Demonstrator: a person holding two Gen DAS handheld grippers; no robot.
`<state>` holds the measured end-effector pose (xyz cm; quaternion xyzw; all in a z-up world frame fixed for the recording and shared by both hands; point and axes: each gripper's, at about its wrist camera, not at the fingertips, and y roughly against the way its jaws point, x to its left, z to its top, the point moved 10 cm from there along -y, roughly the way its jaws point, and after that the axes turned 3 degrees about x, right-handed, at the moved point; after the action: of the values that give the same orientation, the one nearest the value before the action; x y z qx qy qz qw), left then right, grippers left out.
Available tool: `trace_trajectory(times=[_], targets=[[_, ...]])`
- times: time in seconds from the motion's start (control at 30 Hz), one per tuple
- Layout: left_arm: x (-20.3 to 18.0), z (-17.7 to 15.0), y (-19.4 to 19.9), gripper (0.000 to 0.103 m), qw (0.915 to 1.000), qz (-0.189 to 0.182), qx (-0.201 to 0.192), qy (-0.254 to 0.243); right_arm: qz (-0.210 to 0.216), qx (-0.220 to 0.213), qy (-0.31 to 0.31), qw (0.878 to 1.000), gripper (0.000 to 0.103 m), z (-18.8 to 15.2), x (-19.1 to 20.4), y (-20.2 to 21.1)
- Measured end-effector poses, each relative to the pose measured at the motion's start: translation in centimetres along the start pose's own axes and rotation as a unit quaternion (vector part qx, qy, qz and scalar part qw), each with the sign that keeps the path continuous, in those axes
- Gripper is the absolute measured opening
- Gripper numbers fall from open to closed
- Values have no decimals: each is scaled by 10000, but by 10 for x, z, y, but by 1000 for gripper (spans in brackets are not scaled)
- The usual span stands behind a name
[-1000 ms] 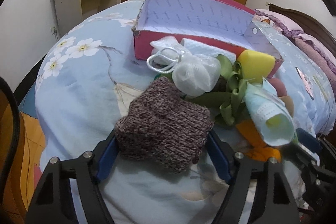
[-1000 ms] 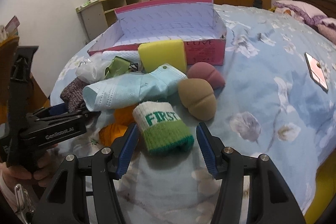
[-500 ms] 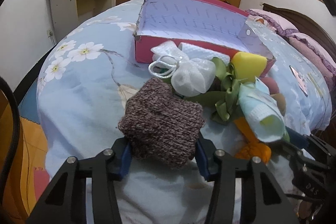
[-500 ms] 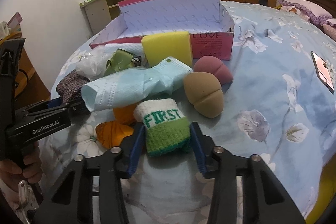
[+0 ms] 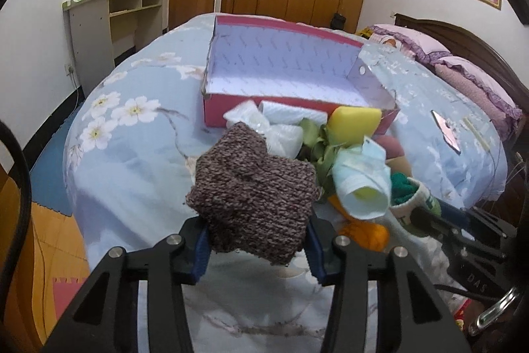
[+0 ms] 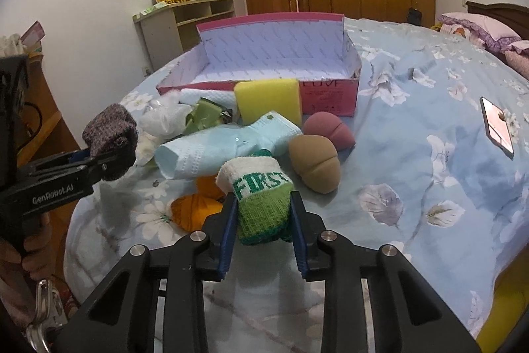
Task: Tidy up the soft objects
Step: 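Carry the brown sock and FIRST cuff into the pink box with both grippers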
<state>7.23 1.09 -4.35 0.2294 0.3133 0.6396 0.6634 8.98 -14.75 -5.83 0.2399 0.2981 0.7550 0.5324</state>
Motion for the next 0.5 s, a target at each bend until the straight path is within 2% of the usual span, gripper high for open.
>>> trace_trajectory(times=[0.27, 0.5], targets=[[-1, 11, 11, 49, 9999, -57, -108, -15, -33, -168, 138, 9998, 31, 9, 1, 15], [-7, 33, 15, 49, 9997, -161, -193, -62, 71, -287, 243, 9993, 31, 33, 1, 24]])
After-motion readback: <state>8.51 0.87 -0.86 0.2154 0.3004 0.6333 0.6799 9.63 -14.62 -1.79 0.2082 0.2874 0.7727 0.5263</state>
